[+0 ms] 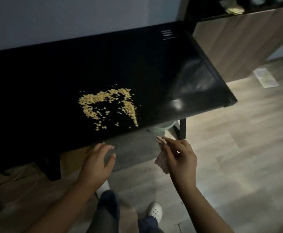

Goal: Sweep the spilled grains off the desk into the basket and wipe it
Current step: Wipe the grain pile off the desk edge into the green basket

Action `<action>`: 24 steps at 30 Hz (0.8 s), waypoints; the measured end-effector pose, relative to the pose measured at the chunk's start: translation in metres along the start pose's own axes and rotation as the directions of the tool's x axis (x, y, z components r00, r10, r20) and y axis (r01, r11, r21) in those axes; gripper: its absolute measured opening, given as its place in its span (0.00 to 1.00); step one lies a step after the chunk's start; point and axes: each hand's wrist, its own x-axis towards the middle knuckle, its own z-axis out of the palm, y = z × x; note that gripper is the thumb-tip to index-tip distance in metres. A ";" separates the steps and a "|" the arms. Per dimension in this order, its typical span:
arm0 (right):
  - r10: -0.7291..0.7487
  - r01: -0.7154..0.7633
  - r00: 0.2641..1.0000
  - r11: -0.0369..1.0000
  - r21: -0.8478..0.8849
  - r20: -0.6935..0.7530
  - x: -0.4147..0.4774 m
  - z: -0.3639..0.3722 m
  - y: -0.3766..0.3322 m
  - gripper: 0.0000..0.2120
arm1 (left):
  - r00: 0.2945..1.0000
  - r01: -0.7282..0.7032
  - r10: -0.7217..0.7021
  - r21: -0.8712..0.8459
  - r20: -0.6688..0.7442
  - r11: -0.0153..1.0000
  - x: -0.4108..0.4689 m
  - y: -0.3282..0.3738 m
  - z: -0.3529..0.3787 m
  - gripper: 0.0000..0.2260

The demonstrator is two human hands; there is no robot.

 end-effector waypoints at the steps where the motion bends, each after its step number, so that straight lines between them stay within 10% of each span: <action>1: 0.023 -0.023 1.000 1.000 -0.011 -0.009 -0.004 -0.011 0.011 0.12 | 1.000 -0.004 0.004 -0.002 0.016 1.000 -0.002 0.011 0.010 0.09; 24: 0.417 -0.424 0.896 0.906 -0.016 -0.150 -0.038 0.050 0.306 0.09 | 0.914 -0.073 0.067 -0.002 0.401 0.997 0.093 -0.030 0.327 0.29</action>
